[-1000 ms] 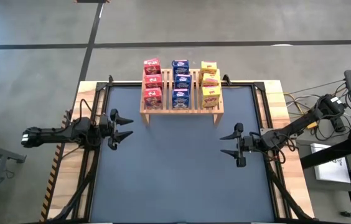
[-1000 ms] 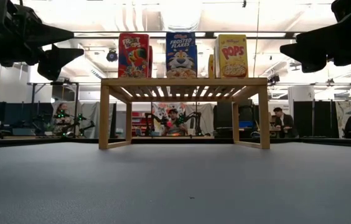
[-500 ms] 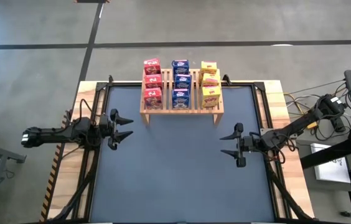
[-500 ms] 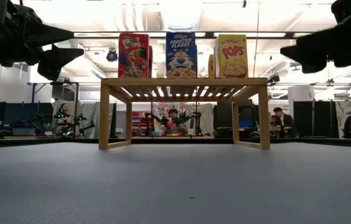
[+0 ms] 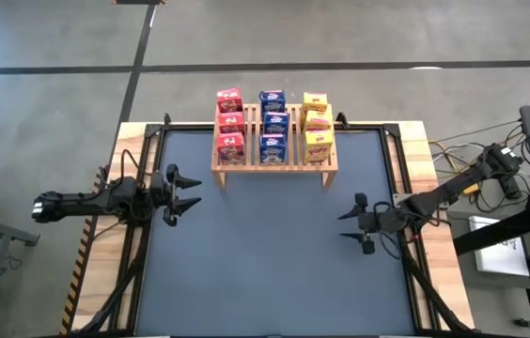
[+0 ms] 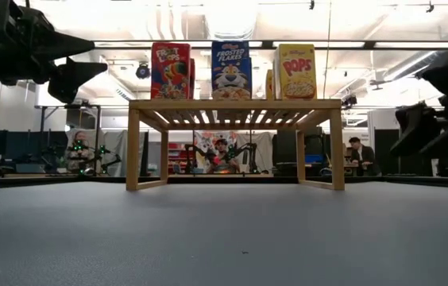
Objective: Stack cereal on shelf
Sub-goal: Return To Home Position
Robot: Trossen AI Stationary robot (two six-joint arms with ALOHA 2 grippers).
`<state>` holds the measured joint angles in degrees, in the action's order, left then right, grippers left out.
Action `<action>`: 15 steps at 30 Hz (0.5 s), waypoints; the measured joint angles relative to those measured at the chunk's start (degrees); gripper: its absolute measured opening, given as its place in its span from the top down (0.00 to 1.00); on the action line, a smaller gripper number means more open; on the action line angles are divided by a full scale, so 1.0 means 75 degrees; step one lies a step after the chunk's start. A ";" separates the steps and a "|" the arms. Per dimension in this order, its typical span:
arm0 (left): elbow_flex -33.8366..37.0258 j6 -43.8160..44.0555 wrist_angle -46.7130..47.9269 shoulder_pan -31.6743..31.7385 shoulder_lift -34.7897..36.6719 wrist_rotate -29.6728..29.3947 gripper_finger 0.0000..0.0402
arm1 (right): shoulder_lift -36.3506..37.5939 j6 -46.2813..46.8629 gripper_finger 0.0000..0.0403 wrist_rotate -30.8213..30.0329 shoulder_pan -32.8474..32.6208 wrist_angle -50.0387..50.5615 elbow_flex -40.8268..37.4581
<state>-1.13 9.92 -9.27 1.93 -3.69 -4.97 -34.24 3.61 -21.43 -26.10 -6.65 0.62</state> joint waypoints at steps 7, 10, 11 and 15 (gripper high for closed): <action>0.0003 0.0001 0.0014 0.0000 -0.0057 -0.0003 0.38 | 0.1303 0.0538 0.43 0.0061 0.0000 0.0412 -0.0003; 0.0003 0.0001 0.0023 0.0000 -0.0057 -0.0003 0.38 | 0.2168 0.0299 0.43 0.0061 0.0000 0.0428 -0.0003; 0.0003 0.0001 0.0025 0.0000 -0.0060 -0.0003 0.38 | 0.2474 0.0204 0.43 0.0061 0.0000 0.0434 -0.0003; 0.0003 0.0001 0.0034 0.0000 -0.0063 -0.0003 0.38 | 0.3691 0.0168 0.43 0.0061 0.0000 0.0447 -0.0003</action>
<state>-1.10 9.93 -9.02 1.93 -4.16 -4.99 -6.56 4.88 -20.97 -26.11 -3.30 0.60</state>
